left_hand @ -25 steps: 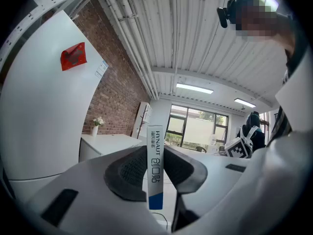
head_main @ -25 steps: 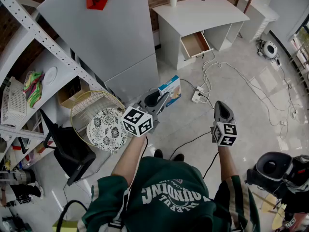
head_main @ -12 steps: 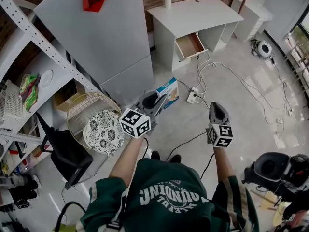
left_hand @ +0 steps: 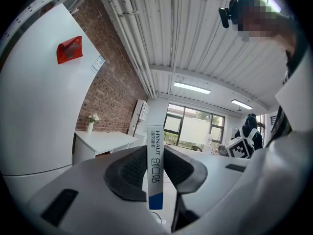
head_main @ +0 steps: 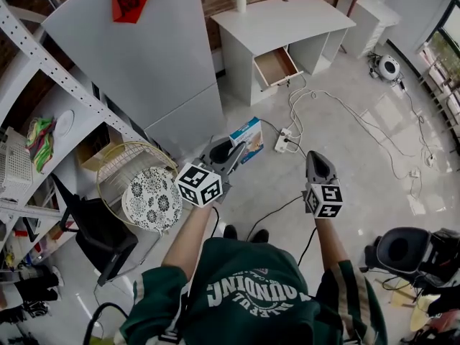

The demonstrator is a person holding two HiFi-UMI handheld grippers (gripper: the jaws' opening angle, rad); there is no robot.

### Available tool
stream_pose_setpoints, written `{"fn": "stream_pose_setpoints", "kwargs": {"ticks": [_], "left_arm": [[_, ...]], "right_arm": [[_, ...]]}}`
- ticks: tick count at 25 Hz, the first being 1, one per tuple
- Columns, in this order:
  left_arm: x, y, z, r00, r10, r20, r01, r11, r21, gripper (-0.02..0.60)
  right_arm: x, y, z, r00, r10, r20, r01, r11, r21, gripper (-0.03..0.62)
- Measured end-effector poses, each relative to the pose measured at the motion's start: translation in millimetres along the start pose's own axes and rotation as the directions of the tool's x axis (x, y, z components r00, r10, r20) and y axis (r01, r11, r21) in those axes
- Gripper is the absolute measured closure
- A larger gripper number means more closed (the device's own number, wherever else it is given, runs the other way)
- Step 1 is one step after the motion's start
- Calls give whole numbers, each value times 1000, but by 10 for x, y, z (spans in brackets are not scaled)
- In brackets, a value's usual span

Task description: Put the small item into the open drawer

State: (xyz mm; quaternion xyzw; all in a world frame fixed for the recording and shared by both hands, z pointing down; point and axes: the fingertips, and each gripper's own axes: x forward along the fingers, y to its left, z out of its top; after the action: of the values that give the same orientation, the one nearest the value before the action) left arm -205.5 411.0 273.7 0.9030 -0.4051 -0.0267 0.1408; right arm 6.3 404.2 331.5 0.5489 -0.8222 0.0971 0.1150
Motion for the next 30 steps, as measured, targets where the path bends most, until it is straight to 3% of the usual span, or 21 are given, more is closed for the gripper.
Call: {"fn": "stream_pose_setpoints", "kwargs": {"ticks": [20,30], "left_arm": [[406,-397,-283,999,26,-30,-26,1000,-1,480],[1073,-74,-380,998,-2,-63,2,1000,-3,480]], "right_arm": [[-212,-364,-66,999,32,19,-32,999,24,569],[269,-670,-59,1000,20,-1,-20,999,37,569]]}}
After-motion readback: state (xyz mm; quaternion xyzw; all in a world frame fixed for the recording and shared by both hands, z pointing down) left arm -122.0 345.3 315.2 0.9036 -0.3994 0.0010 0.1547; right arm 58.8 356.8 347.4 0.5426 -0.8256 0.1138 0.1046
